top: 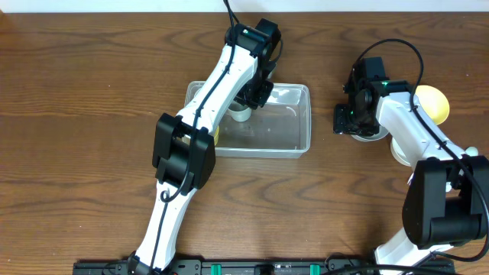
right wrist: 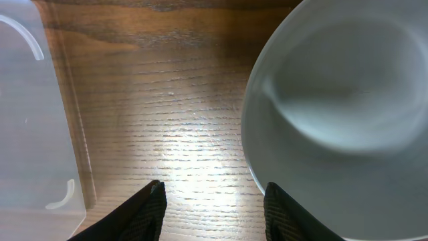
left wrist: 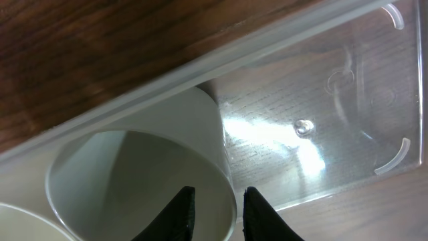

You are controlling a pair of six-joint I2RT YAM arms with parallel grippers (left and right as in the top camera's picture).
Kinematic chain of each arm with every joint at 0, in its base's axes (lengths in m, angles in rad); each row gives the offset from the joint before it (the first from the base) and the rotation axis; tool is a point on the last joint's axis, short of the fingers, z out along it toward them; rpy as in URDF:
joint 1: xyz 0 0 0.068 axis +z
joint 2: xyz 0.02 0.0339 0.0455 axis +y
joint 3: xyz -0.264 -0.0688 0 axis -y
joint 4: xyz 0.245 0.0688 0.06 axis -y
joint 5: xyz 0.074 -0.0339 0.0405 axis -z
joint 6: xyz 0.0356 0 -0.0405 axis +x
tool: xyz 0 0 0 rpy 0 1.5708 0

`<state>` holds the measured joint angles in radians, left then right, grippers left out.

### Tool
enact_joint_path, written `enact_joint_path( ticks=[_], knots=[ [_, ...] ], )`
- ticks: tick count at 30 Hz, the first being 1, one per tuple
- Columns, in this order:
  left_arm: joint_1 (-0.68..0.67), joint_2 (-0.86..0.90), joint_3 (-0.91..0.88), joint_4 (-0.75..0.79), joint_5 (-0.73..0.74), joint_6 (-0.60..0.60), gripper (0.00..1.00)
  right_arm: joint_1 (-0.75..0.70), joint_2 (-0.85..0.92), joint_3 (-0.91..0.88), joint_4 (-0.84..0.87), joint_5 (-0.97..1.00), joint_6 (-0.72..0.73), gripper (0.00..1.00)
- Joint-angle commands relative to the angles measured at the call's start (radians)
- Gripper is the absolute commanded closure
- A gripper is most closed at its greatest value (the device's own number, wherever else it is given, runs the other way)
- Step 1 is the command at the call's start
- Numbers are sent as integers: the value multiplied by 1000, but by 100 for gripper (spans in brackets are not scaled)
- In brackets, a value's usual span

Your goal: Pack container

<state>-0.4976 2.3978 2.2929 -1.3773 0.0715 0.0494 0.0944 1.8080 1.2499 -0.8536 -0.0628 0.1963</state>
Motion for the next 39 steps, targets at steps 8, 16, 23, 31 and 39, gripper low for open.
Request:
enact_joint_path(
  ticks=[8, 16, 23, 31, 39],
  knots=[
    [4, -94, 12, -19, -79, 3, 65, -6, 1, 13, -4, 6, -10, 40],
    [39, -382, 12, -35, -95, 2, 42, -7, 1, 13, 12, 7, -11, 27],
    [219, -584, 11, -57, -95, -51, 38, -11, 0, 79, -44, 153, 2, 11],
    [552, -600, -64, -63, 23, -98, 37, -17, 0, 273, -152, 249, -52, 1],
    [722, -601, -465, 120, 83, -138, 37, -15, 5, 260, -157, 238, -56, 1]
  ],
)
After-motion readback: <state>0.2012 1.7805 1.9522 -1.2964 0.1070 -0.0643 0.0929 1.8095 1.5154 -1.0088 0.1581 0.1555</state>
